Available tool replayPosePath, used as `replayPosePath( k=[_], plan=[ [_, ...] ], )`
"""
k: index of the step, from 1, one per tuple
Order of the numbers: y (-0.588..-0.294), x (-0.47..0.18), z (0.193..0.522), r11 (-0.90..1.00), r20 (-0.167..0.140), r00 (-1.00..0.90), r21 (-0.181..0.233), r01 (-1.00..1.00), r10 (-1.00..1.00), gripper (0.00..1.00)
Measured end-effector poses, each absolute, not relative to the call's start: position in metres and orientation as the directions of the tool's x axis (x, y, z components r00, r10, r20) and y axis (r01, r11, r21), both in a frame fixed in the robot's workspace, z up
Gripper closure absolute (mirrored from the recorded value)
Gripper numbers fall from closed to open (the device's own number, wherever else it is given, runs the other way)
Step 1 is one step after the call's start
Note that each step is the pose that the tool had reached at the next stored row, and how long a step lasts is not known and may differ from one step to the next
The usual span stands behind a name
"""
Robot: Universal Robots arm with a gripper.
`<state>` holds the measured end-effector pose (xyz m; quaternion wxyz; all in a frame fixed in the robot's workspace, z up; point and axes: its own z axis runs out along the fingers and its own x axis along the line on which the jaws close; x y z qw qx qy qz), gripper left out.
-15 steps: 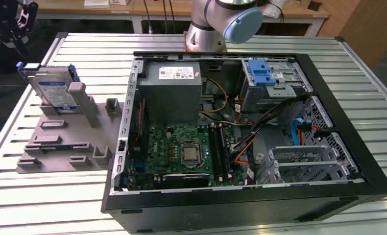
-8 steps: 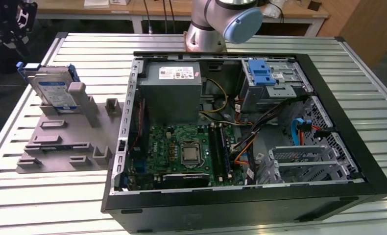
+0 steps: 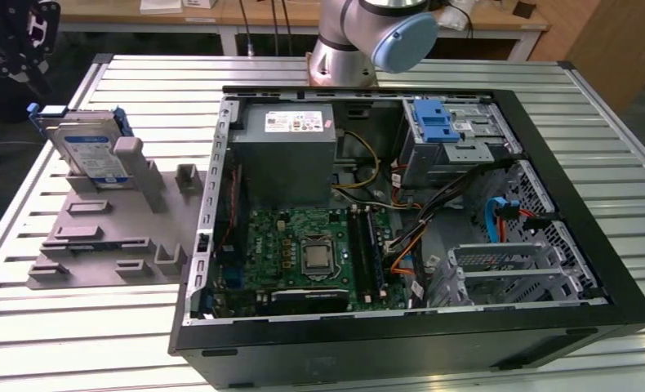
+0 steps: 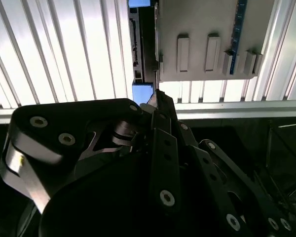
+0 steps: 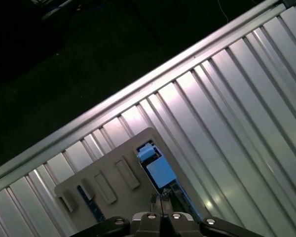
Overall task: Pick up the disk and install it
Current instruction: 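Pick up the disk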
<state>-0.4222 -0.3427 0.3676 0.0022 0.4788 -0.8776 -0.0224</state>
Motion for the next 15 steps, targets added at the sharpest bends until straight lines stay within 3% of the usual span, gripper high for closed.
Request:
replayPosePath(
  k=[15],
  plan=[
    [-0.3427,-0.4222,0.3667,0.46,-0.02,-0.461,0.038,-0.887,-0.887,0.89]
  ],
)
